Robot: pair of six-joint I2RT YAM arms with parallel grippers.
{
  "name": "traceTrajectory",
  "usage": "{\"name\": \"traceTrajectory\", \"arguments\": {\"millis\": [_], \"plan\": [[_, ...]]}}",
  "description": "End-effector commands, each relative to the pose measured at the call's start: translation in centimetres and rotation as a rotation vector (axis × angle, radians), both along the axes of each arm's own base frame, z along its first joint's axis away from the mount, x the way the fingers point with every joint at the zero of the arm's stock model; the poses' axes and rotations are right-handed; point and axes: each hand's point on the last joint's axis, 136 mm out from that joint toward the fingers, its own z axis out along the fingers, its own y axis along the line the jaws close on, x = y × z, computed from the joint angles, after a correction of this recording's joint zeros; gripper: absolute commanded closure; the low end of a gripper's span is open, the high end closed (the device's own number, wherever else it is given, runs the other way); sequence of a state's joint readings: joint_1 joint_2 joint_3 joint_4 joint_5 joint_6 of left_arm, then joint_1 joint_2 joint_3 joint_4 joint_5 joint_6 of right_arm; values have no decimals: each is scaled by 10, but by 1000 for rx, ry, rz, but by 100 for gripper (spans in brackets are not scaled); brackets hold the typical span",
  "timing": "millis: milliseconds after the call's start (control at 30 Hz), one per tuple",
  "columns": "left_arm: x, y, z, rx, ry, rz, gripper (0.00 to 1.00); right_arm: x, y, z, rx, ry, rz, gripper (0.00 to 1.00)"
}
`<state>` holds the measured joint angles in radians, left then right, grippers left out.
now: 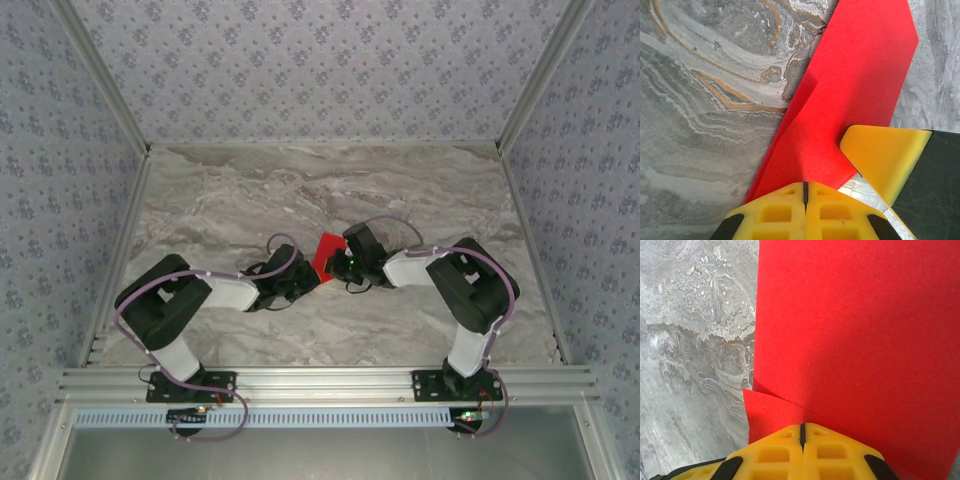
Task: Fold a paper plane with a square sheet of paper (pick it up from the middle)
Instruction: Third fold the triangle at the center of the table.
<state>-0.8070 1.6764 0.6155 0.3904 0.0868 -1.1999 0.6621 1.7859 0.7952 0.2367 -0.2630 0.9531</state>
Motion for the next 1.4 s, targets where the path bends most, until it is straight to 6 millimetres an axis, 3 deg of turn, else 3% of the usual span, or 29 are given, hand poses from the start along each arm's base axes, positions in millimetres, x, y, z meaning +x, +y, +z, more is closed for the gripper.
{"name": "traceTrajectory", "arguments": {"millis": [0, 267, 467, 700, 967, 1133, 1267, 1367], "plan": [[3, -5, 5, -49, -9, 15, 100, -23, -31, -48, -136, 131, -42, 100], [5, -10, 8, -63, -14, 9, 100, -24, -32, -51, -139, 138, -47, 100], [-1, -1, -10, -31, 24, 28, 100, -24, -35, -53, -150, 141, -56, 100], [-18, 37, -39, 60, 77, 120, 100, -29, -49, -63, -186, 172, -88, 100], [-42, 74, -54, 97, 122, 190, 100, -33, -59, -72, -208, 201, -104, 100], [-40, 76, -36, 111, 94, 171, 100, -32, -59, -69, -215, 193, -91, 100], [-25, 76, -2, 144, 25, 113, 100, -26, -57, -56, -233, 141, -32, 100], [-12, 78, 30, 173, -32, 65, 89, -21, -51, -38, -266, 82, 88, 100]]}}
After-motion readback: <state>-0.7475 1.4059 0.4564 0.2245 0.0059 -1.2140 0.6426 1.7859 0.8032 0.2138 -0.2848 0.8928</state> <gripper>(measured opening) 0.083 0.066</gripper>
